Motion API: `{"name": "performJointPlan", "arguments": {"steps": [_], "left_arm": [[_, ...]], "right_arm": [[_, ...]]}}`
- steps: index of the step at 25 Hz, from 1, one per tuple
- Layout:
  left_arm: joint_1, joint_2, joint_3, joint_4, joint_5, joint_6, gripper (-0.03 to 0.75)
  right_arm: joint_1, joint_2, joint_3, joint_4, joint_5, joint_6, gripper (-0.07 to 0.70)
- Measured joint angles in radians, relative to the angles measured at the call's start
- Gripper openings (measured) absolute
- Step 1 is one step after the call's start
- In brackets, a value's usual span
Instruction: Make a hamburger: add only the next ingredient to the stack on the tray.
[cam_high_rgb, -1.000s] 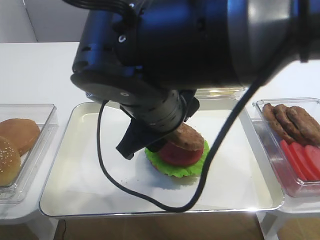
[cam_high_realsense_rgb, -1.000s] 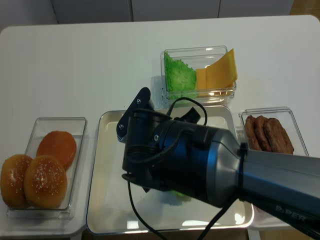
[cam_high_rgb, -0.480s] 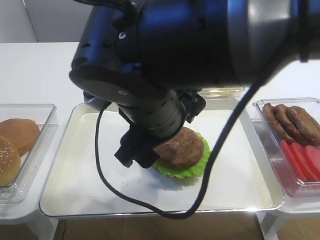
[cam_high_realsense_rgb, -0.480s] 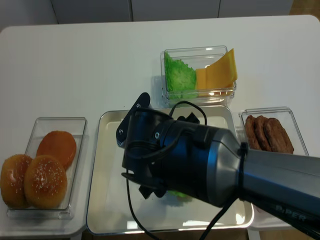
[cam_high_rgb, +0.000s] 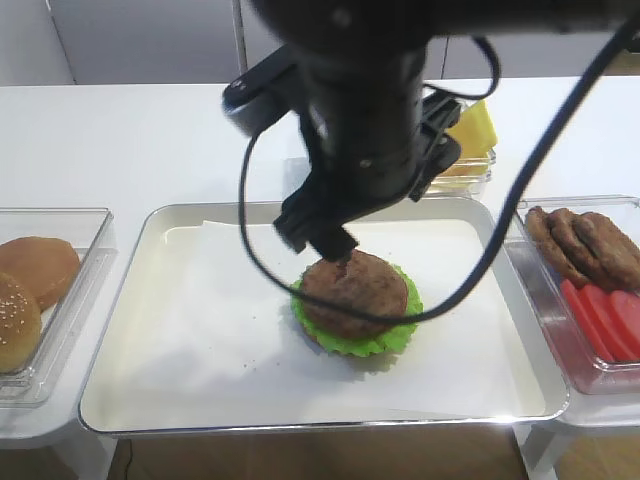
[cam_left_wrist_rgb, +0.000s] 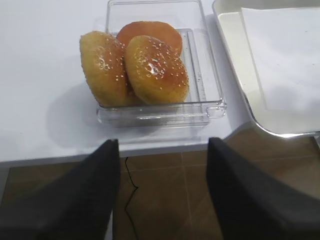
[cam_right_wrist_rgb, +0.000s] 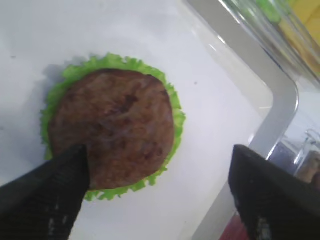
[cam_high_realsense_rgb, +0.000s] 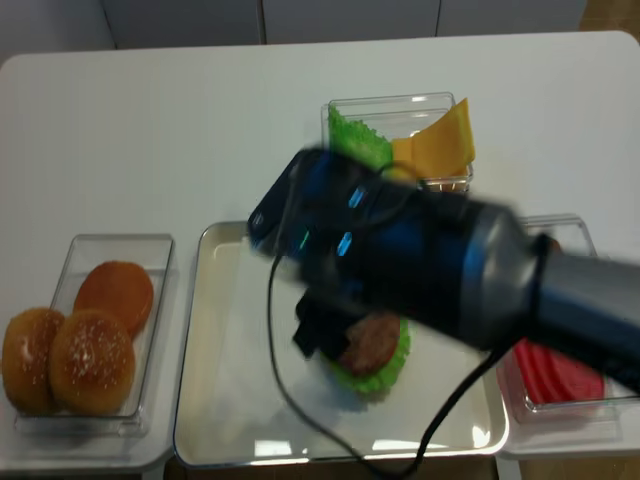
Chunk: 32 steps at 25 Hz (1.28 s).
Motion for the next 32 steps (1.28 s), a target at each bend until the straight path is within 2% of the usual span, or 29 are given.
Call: {"name": "performJointPlan", "arguments": {"steps": [3,5,9,14,17,21,24,32], "left_arm": [[0.0,0.0,0.0,0.0,0.0,0.0,0.409],[0.0,0.0,0.0,0.0,0.0,0.0,0.409],[0.0,0.0,0.0,0.0,0.0,0.0,0.409],[0.0,0.0,0.0,0.0,0.0,0.0,0.409],[0.0,0.0,0.0,0.0,0.0,0.0,0.409],[0.0,0.0,0.0,0.0,0.0,0.0,0.409],[0.0,0.0,0.0,0.0,0.0,0.0,0.409],[0.0,0.0,0.0,0.0,0.0,0.0,0.409]], "right_arm": [[-0.122,-0.053,-0.005,0.111,0.002,-0.069,0.68],[-0.234,-0.084,-0.005,0.209,0.002,-0.119,0.665],[-0.424,-0.125,-0.007,0.345,0.006,-0.199,0.61],[-0.629,-0.169,-0.007,0.457,0.021,-0.272,0.498],[-0.724,-0.196,0.0,0.477,0.023,-0.281,0.47],[-0.796,-0.281,0.066,0.478,0.025,-0.286,0.463],[-0.824,-0.376,0.156,0.47,0.025,-0.288,0.461],[-0.832,-0.686,0.388,0.457,0.032,-0.289,0.458]]}}
